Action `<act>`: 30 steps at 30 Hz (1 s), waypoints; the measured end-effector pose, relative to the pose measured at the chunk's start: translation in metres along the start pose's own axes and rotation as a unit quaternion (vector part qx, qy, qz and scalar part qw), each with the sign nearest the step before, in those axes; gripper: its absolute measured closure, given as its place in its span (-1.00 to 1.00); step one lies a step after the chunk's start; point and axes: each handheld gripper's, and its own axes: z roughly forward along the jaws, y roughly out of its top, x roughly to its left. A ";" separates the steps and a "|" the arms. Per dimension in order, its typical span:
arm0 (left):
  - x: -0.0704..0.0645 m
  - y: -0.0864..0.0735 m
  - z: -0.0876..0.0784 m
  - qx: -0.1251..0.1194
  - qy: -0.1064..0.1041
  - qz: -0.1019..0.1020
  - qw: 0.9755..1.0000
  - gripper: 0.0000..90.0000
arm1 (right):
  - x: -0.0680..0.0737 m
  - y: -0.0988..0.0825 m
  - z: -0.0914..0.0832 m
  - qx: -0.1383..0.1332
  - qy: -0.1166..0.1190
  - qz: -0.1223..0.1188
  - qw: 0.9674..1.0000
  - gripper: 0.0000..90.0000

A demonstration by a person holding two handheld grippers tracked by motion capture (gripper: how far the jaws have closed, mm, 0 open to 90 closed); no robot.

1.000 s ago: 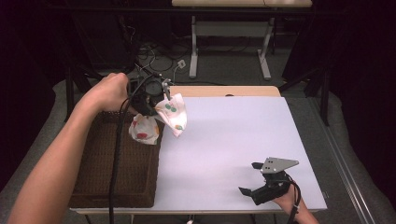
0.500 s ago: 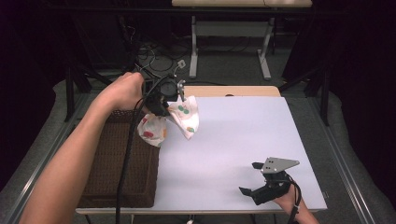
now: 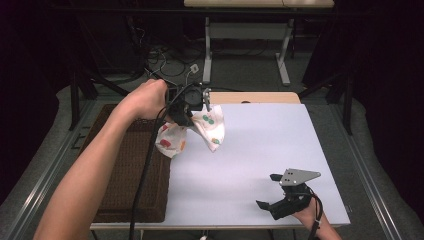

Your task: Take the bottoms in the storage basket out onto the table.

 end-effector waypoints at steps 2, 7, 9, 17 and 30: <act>0.000 0.002 0.001 0.001 0.001 0.001 1.000 0.70 | 0.000 0.000 0.000 0.000 -0.001 0.000 1.000 -0.96; -0.001 0.007 0.002 -0.001 0.002 0.006 1.000 0.70 | 0.000 0.000 0.000 0.000 0.001 -0.001 1.000 -0.96; -0.001 0.008 0.002 -0.004 0.002 0.005 1.000 0.70 | 0.000 0.000 0.000 0.000 0.000 0.000 1.000 -0.96; -0.002 0.012 0.003 -0.004 0.004 0.009 1.000 0.70 | 0.000 0.000 0.000 0.000 0.001 -0.002 1.000 -0.96; -0.003 0.020 0.006 -0.013 -0.002 0.012 1.000 0.70 | 0.000 0.000 0.000 0.001 0.001 -0.001 1.000 -0.96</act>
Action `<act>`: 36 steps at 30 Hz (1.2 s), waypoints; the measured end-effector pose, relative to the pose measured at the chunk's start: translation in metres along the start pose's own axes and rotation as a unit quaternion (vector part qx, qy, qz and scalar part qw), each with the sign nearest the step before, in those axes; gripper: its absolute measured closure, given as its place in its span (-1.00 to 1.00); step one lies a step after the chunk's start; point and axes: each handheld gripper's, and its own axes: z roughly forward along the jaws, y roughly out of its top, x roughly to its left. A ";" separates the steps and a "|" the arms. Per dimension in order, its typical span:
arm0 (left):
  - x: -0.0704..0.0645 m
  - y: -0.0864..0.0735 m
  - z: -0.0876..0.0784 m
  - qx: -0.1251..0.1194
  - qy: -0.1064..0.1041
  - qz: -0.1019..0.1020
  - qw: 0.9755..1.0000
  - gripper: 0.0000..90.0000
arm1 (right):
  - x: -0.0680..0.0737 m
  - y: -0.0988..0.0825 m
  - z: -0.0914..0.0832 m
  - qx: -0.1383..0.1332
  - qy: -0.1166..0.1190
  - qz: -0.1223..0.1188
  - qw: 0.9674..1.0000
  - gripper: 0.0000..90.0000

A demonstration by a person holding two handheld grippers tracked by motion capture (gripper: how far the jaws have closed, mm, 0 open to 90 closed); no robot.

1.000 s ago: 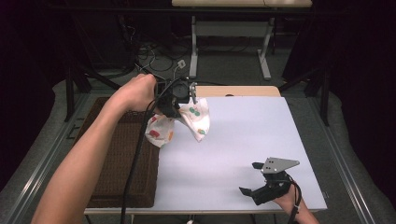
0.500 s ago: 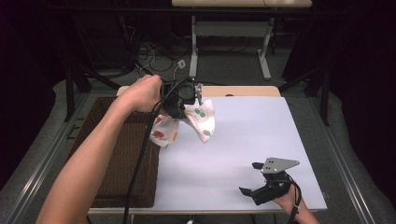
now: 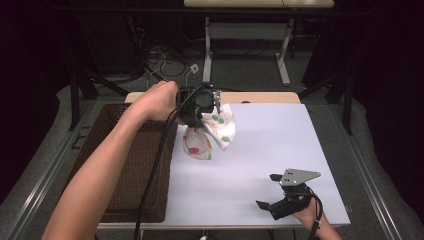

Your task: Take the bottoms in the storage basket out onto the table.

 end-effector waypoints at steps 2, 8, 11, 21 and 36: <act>0.000 0.001 0.003 -0.002 -0.002 -0.001 1.000 0.70 | 0.000 0.000 0.000 -0.001 0.001 -0.001 1.000 -0.96; -0.001 0.004 0.013 -0.011 -0.007 -0.008 1.000 0.70 | 0.000 0.000 0.000 -0.001 0.000 -0.001 1.000 -0.96; -0.001 0.004 0.017 -0.013 -0.006 -0.014 1.000 0.70 | 0.000 0.000 0.000 -0.001 0.000 0.000 1.000 -0.96; -0.001 -0.003 0.033 -0.018 -0.016 -0.035 0.999 0.78 | 0.000 0.000 0.000 0.000 -0.001 0.001 1.000 -0.96; -0.012 -0.021 0.067 -0.028 -0.023 -0.094 0.995 0.71 | 0.000 0.000 0.000 0.001 -0.001 0.002 1.000 -0.96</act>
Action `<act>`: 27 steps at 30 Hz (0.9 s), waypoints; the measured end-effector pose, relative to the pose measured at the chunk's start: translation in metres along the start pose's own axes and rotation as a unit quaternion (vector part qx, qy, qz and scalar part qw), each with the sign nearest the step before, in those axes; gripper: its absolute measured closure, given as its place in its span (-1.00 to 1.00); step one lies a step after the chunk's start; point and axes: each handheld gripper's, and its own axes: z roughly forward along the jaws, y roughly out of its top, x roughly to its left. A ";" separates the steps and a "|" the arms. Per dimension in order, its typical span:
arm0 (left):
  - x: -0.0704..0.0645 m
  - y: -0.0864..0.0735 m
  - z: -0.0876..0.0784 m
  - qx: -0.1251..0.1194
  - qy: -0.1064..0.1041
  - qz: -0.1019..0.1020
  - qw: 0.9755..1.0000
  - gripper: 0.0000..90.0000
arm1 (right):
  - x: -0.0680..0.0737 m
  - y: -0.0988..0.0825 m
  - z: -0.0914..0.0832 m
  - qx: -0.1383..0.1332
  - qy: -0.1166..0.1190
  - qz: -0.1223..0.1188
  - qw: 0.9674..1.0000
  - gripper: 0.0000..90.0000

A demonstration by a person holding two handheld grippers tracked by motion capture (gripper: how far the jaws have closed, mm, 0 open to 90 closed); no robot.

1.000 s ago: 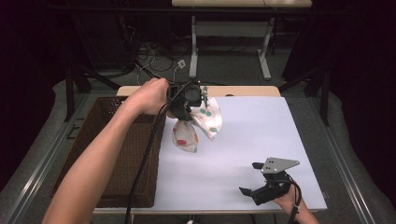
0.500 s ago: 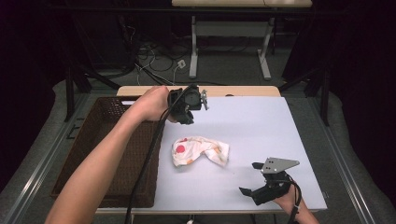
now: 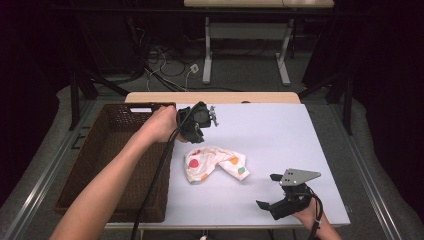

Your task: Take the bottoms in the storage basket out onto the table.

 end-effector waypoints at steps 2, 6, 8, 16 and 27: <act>-0.001 -0.004 0.004 -0.003 -0.002 -0.008 1.000 0.68 | 0.000 0.000 0.000 0.001 0.000 0.001 1.000 -0.96; -0.005 -0.012 0.009 -0.012 -0.001 -0.022 1.000 0.61 | 0.000 0.000 0.000 0.001 0.000 0.001 1.000 -0.96; -0.007 -0.016 0.010 -0.021 -0.003 -0.032 0.999 0.54 | 0.000 0.000 0.000 0.000 -0.002 0.003 1.000 -0.96; -0.014 -0.031 0.015 -0.048 0.007 -0.075 0.996 0.09 | 0.000 0.000 0.001 0.000 -0.002 0.000 1.000 -0.96; -0.023 -0.052 0.028 -0.061 0.013 -0.123 0.990 -0.69 | 0.001 0.000 0.001 0.002 -0.002 0.001 1.000 -0.96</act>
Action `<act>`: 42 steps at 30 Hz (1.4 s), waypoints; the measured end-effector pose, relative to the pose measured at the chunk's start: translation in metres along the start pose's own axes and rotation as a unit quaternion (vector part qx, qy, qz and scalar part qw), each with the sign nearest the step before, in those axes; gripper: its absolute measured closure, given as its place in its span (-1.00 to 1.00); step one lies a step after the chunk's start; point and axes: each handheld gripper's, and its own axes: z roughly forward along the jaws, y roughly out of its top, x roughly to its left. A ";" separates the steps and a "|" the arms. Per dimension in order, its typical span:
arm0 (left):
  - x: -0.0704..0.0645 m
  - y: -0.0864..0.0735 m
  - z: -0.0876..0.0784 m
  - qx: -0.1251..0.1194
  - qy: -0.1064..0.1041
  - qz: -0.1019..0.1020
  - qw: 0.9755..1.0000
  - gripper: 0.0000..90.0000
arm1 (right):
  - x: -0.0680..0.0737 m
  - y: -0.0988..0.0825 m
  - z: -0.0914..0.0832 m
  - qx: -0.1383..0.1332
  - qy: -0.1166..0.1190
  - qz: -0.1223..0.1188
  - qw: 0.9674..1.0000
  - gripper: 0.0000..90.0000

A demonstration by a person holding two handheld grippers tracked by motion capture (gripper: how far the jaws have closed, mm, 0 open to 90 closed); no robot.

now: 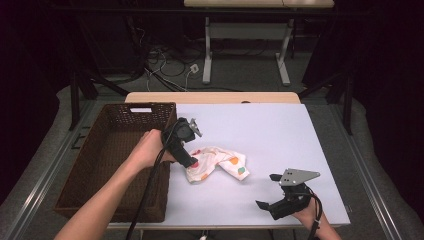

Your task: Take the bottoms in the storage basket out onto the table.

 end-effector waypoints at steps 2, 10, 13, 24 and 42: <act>-0.001 -0.003 0.000 -0.003 0.003 -0.008 1.000 -0.80 | 0.000 0.000 0.000 -0.001 0.000 0.000 1.000 -0.96; -0.005 -0.018 0.000 -0.008 0.019 -0.024 0.999 -0.94 | 0.000 0.000 0.000 0.000 -0.001 0.000 1.000 -0.96; -0.007 -0.023 -0.001 -0.010 0.020 -0.029 0.999 -0.95 | 0.000 0.000 0.000 -0.001 -0.002 0.000 1.000 -0.96; -0.015 -0.044 -0.007 -0.026 0.032 -0.044 0.998 -0.98 | 0.000 0.000 0.000 -0.001 -0.001 0.000 1.000 -0.96; -0.025 -0.068 -0.017 -0.050 0.033 -0.060 0.996 -1.00 | 0.000 0.000 0.000 -0.001 -0.002 0.000 1.000 -0.96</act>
